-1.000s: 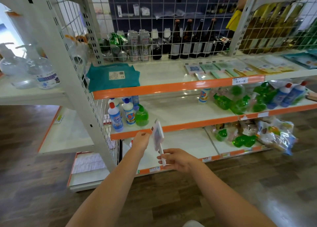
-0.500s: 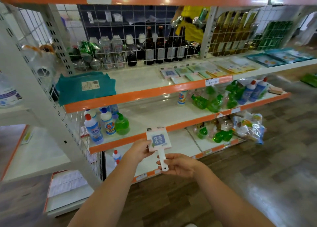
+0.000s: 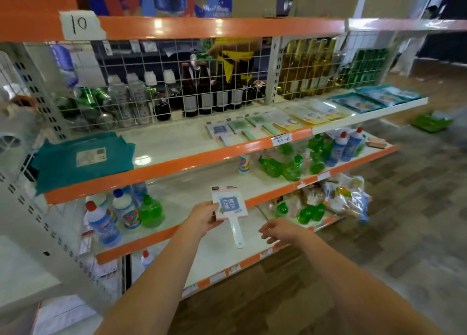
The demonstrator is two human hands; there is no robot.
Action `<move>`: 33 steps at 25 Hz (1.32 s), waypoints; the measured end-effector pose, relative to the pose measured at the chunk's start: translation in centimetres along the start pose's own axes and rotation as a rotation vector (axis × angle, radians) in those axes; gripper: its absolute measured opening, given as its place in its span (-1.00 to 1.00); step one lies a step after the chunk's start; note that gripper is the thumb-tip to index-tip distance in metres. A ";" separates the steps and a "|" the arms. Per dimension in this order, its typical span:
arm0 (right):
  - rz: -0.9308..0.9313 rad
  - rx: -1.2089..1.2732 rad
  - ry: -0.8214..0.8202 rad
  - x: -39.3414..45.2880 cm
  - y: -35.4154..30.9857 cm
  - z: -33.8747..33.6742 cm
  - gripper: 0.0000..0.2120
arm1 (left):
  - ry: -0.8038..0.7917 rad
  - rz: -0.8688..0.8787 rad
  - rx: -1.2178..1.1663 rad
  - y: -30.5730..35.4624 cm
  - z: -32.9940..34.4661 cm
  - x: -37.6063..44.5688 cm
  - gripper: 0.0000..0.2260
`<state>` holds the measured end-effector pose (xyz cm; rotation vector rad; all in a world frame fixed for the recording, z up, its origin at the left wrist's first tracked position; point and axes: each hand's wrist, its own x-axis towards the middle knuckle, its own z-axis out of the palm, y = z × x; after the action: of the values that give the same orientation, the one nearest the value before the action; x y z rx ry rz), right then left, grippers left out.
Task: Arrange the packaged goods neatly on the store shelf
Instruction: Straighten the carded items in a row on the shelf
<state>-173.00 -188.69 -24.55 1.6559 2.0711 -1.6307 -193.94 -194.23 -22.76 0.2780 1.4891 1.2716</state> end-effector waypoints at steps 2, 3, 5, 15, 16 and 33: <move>-0.028 -0.180 0.030 0.9 0.2 -1.9 -0.74 | -0.007 0.004 0.000 0.6 1.8 0.5 -0.89; -0.057 -0.288 0.041 1.4 0.2 -3.0 -0.73 | -0.010 0.004 -0.006 1.0 2.8 0.7 -0.89; -0.125 -0.492 0.080 2.4 -0.1 -5.3 -0.71 | -0.008 0.016 -0.012 2.0 5.0 1.2 -0.90; -0.307 -0.638 0.231 7.2 -1.5 -13.7 -0.73 | 0.050 0.084 0.005 5.8 11.6 4.2 -0.85; -0.304 -0.631 0.224 7.8 -1.5 -13.9 -0.74 | 0.050 0.082 0.017 6.1 11.6 4.5 -0.86; -0.422 -0.576 0.323 19.5 -15.9 -19.8 -0.72 | 0.078 0.174 0.032 18.8 10.0 17.8 -0.83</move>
<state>-182.30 -159.27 -16.04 1.4054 2.8349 -0.7034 -200.64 -168.23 -15.85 0.3905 1.5797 1.4108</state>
